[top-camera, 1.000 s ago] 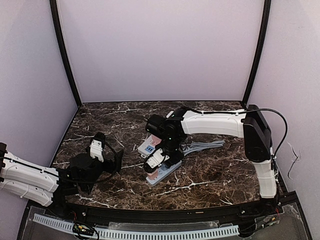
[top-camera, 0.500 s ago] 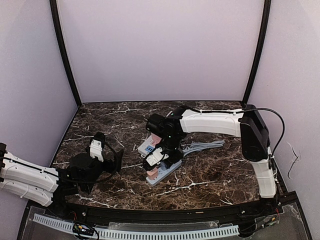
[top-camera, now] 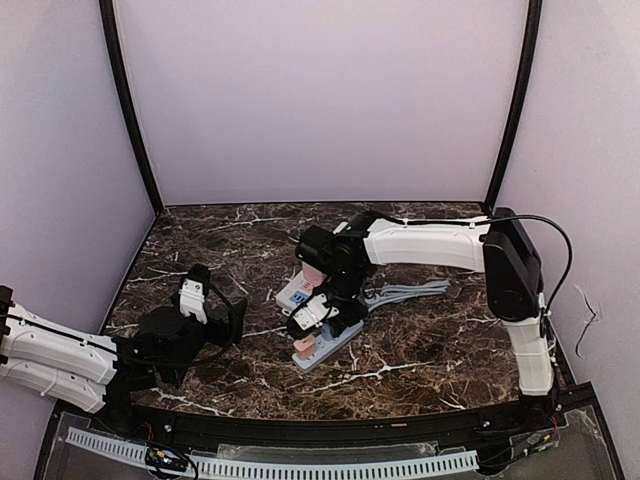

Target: Insert the plug

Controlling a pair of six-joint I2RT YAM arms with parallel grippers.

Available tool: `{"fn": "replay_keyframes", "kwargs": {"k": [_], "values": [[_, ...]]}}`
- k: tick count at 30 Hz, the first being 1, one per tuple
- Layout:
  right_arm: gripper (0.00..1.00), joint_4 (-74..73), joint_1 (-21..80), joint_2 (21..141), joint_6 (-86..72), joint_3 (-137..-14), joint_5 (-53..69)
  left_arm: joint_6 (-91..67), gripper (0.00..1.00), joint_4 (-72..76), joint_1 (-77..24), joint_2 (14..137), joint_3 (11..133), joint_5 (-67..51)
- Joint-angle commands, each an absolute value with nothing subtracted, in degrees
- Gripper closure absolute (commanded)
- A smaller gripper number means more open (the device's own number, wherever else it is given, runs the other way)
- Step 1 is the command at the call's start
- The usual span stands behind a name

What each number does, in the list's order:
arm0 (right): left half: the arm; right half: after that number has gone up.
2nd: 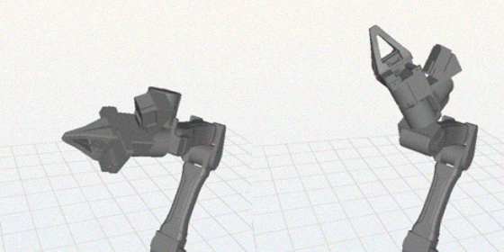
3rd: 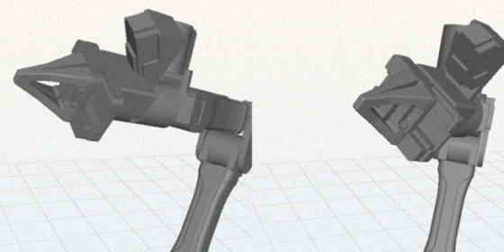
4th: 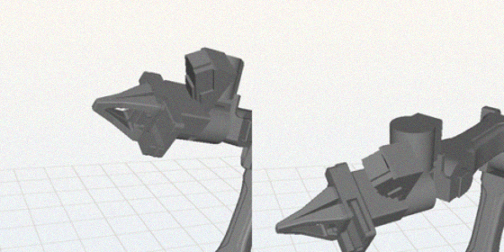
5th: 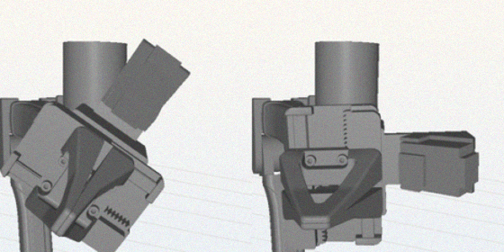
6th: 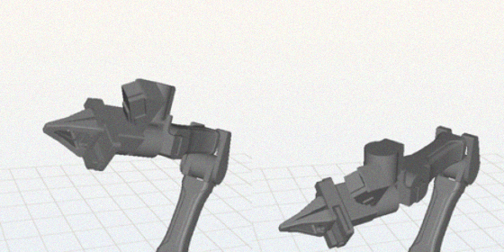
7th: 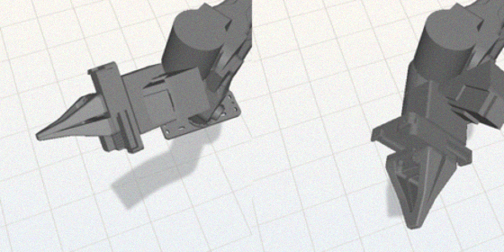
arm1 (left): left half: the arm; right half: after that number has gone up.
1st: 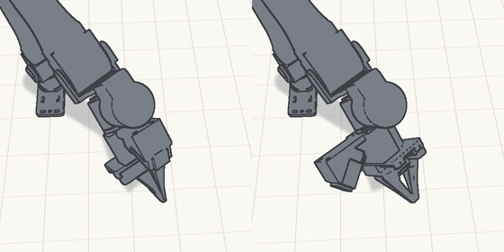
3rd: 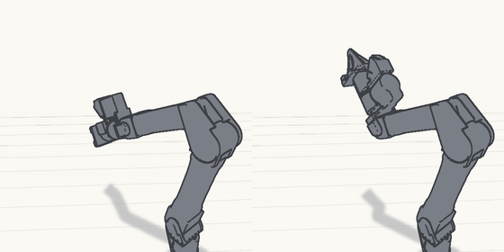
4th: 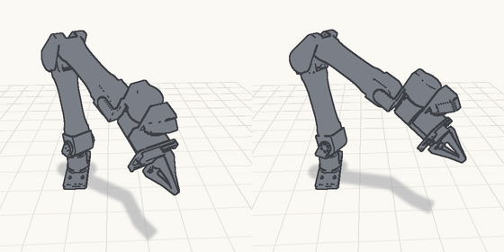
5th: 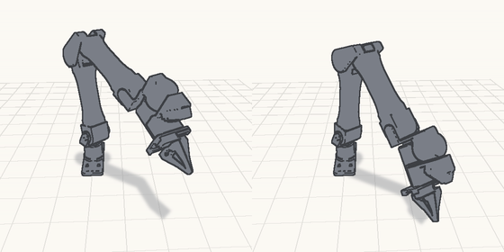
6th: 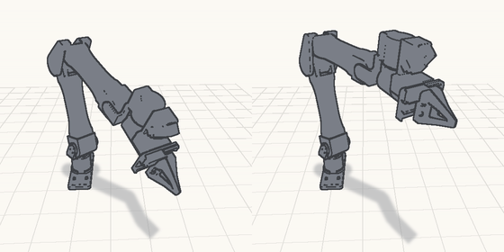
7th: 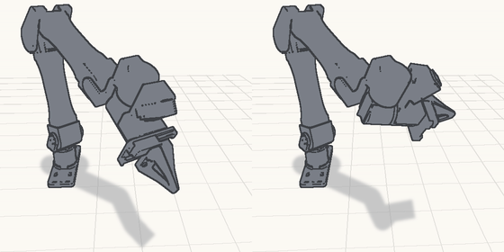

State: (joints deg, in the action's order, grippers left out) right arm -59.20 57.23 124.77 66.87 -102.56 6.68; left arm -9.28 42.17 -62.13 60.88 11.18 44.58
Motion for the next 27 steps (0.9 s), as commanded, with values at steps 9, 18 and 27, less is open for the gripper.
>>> {"fn": "replay_keyframes", "kwargs": {"k": [9, 18, 27], "values": [[0.29, -51.7, 56.8, 125.6, 62.0, -94.3, 5.4, -9.7, 0.01, 43.2, -61.9, 60.4, 10.0, 44.4], [0.01, -52.1, 57.0, 118.4, 62.1, -94.1, 5.3, -9.8, 0.01, 43.1, -61.8, 60.2, 10.0, 44.1], [0.01, -52.4, 57.0, 112.4, 61.4, -92.3, 5.5, -9.9, 0.01, 43.1, -61.8, 60.2, 10.1, 44.0]]}}
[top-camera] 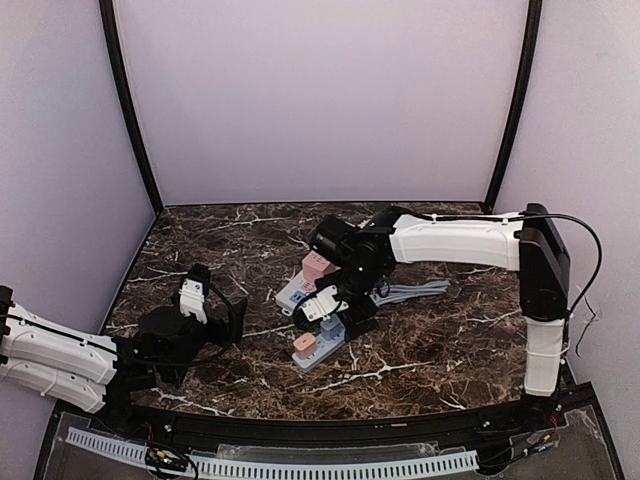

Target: Insert the plug

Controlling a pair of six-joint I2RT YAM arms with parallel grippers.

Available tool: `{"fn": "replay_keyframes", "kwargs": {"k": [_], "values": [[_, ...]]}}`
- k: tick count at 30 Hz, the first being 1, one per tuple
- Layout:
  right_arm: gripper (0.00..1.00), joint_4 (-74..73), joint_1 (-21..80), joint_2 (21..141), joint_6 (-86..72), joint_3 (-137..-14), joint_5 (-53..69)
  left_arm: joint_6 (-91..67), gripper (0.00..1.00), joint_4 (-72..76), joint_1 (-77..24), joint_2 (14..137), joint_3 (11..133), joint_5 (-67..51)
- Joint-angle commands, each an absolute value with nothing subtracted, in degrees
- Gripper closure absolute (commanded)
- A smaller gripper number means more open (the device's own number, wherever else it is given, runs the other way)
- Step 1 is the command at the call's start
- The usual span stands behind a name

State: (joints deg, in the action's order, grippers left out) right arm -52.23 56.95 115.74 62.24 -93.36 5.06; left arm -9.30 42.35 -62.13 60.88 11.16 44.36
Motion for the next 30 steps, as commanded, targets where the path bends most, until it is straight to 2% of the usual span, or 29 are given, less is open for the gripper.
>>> {"fn": "replay_keyframes", "kwargs": {"k": [1, 8, 15, 30], "values": [[0.01, -52.4, 57.0, 111.7, 61.2, -92.2, 5.5, -9.9, 0.01, 43.1, -61.8, 60.2, 10.1, 44.0], [0.01, -50.5, 56.9, 106.5, 60.4, -90.7, 5.6, -9.8, 0.01, 42.8, -61.8, 59.8, 10.1, 43.8], [0.01, -41.6, 56.2, 97.3, 57.2, -85.2, 5.8, -9.7, 0.01, 42.1, -61.9, 58.7, 9.9, 43.9], [0.01, -10.0, 51.8, 75.2, 45.5, -58.4, 6.8, -6.7, 0.01, 42.4, -61.3, 58.9, 11.4, 46.1]]}}
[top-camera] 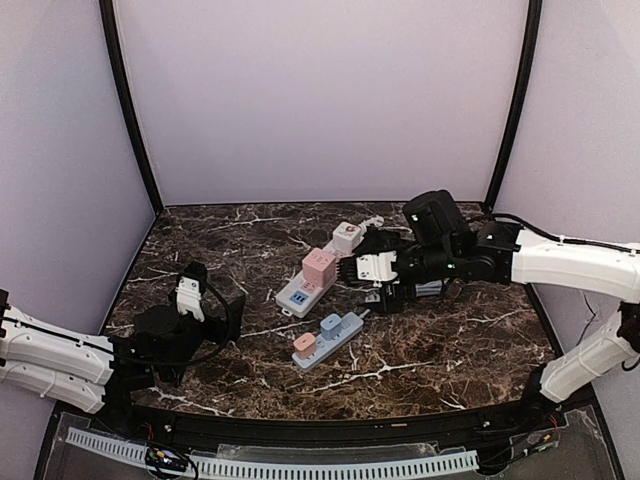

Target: Insert the plug

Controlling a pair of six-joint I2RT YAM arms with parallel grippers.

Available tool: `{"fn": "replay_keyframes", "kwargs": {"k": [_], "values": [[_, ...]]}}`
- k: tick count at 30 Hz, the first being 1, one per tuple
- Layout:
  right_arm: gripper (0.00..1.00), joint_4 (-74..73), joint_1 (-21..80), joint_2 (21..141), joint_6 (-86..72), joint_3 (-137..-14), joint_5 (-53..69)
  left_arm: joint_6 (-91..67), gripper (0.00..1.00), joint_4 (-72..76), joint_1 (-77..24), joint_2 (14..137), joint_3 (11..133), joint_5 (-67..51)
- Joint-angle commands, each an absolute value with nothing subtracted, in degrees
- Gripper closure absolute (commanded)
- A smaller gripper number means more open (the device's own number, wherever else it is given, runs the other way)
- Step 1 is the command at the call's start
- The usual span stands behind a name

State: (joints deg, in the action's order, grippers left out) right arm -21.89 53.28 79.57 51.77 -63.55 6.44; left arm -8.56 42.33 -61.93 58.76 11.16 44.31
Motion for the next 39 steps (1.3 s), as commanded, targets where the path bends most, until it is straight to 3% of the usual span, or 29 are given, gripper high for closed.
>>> {"fn": "replay_keyframes", "kwargs": {"k": [1, 9, 17, 28, 32, 39], "values": [[0.01, -7.7, 51.4, 73.8, 44.1, -56.5, 6.9, -6.5, 0.01, 42.5, -61.1, 59.0, 11.8, 46.3], [0.02, 11.8, 49.1, 64.3, 31.9, -41.0, 5.0, -2.0, 0.01, 41.1, -58.5, 60.1, 15.2, 49.9], [0.01, 24.5, 45.5, 64.0, 14.4, -32.7, 1.3, 2.7, 0.01, 38.1, -52.8, 59.6, 18.3, 50.8], [0.01, 28.7, 33.8, 63.9, -1.1, -27.8, -7.2, 6.4, 0.01, 33.3, -39.0, 57.1, 20.1, 51.7], [0.01, 33.5, 28.9, 60.1, -1.1, -22.7, -7.6, 8.9, 0.01, 38.3, -32.6, 59.5, 18.3, 47.2], [0.01, 42.7, 22.4, 56.0, 4.0, -13.8, -19.3, 16.2, 0.01, 49.2, -23.5, 68.6, 16.6, 41.2]]}}
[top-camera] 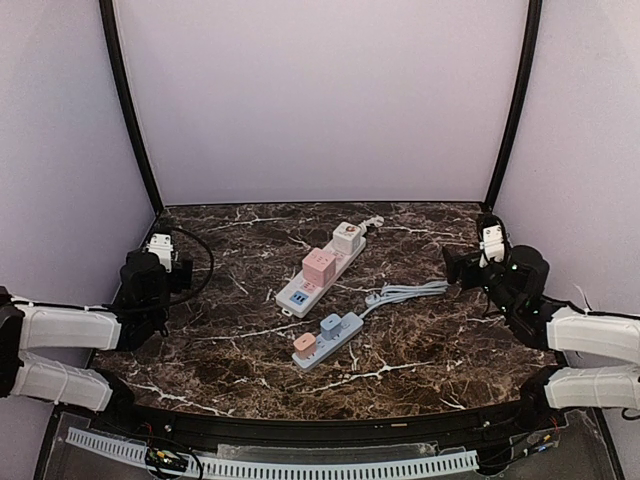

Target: Insert the plug

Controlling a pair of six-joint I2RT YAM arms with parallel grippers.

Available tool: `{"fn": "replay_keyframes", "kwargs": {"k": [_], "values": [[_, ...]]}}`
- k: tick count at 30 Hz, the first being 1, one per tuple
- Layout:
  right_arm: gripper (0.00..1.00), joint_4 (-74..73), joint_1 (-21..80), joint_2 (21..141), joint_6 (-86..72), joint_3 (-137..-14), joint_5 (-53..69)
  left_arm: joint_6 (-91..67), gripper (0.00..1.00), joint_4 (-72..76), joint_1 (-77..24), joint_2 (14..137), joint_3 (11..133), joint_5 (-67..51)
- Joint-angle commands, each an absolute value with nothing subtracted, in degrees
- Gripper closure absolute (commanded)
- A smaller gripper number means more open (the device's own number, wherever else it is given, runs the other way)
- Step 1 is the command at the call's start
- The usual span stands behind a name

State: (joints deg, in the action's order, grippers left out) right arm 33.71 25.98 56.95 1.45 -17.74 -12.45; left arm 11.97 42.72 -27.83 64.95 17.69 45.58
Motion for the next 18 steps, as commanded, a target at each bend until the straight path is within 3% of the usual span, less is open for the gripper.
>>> {"fn": "replay_keyframes", "kwargs": {"k": [1, 7, 14, 18], "values": [[0.01, 45.1, 21.1, 56.3, 4.5, -12.5, -18.9, 16.2, 0.01, 50.1, -22.6, 70.6, 16.5, 40.1], [0.01, 58.3, 15.6, 63.0, 4.8, -7.7, -13.8, 10.8, 0.01, 59.5, -15.1, 79.3, 15.6, 33.1], [0.01, 70.5, 10.9, 73.9, 1.4, -7.2, -9.6, 8.8, 0.01, 61.2, -10.0, 80.8, 16.2, 30.2], [0.01, 69.8, 10.6, 76.8, 2.9, -9.8, -11.9, 6.6, 0.01, 64.3, -6.7, 82.2, 15.4, 26.5]]}}
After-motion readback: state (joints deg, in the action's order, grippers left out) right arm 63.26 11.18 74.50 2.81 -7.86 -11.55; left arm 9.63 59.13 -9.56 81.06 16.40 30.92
